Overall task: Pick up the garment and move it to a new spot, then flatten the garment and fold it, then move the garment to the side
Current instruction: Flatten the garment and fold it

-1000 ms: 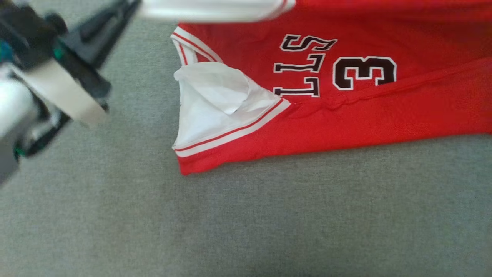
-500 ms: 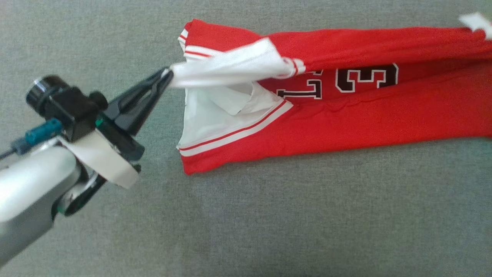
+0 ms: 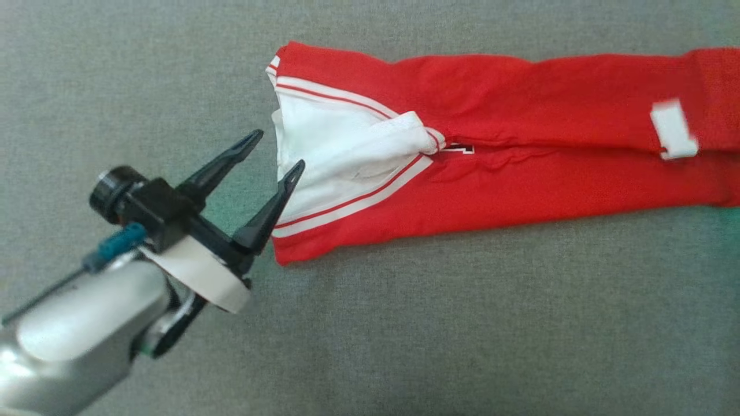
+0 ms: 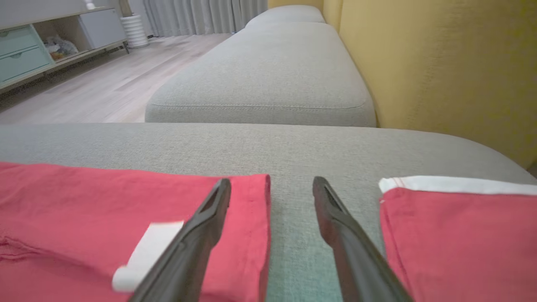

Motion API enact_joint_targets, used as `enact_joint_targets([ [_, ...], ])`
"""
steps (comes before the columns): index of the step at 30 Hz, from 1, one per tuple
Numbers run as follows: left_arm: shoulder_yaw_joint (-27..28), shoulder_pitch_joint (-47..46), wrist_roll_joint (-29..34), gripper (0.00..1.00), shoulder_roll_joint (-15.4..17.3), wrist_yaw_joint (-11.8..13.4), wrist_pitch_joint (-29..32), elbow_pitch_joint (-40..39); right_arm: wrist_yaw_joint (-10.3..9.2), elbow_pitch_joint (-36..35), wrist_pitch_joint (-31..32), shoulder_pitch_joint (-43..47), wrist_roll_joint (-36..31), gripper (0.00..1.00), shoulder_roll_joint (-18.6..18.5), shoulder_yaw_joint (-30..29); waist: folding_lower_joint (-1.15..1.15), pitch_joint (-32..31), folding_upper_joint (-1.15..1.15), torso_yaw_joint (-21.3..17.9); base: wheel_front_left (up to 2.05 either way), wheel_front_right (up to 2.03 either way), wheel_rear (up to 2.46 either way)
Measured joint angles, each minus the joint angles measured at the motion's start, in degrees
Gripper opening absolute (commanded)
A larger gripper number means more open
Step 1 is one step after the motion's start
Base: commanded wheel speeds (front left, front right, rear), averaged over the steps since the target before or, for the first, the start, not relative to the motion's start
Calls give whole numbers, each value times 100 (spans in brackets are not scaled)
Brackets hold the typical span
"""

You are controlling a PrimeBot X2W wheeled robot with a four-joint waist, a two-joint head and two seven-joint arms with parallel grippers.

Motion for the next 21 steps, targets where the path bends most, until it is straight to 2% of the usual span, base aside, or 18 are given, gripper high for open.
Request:
enact_joint_targets([
  [1,138,197,60,100,-164,229,-48,68,0,-1,-1,186,-35,100,101,-233,0,-85,0,8,0,0,0],
  [5,903,825,411,100,-587,833,-51,101,0,-32,32,708,-280,100,414,-682,-1,-290,0,36,0,0,0],
  [9,1951,1771,1017,100,-1183,1268,-82,-43,0,-108,293,1066,-497,100,844,-1078,-1,-487,0,102,0,0,0],
  [11,2402,2280,1416,100,-1489,1354,-91,-58,0,-103,430,1112,-603,100,1067,-1316,-1,-556,0,185,0,0,0],
  [17,3427,3311,2659,100,-2307,1341,-91,-136,0,356,960,1012,-945,100,1527,-1903,-1,-694,0,530,0,0,0],
  [21,4002,3702,3181,100,-2858,1145,-91,-321,0,854,1338,778,-1165,100,1626,-2150,-1,-737,0,751,0,0,0],
])
